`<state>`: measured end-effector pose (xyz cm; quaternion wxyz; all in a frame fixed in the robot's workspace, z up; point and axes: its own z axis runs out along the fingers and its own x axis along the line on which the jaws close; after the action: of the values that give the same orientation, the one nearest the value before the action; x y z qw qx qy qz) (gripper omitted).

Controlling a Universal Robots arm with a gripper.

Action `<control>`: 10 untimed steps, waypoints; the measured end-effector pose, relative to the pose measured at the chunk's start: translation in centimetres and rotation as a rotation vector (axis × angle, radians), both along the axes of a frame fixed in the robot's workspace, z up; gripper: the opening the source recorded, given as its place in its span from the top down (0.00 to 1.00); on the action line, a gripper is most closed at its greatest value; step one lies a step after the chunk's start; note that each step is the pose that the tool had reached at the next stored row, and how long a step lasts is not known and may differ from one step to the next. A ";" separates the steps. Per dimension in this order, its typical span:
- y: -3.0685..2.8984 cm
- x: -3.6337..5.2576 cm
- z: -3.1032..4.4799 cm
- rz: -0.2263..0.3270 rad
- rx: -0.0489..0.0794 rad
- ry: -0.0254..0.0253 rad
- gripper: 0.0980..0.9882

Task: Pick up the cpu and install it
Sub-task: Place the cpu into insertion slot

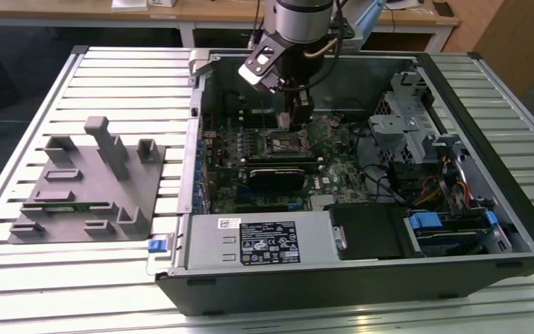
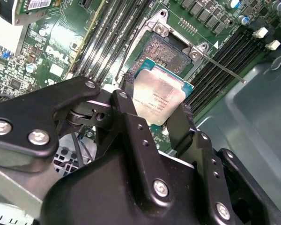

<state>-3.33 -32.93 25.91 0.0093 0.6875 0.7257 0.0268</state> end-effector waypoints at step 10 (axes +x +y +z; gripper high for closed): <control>0.22 0.00 -1.58 0.000 0.000 0.0000 0.52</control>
<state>-3.33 -32.71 24.33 0.0094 0.6874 0.7257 0.0268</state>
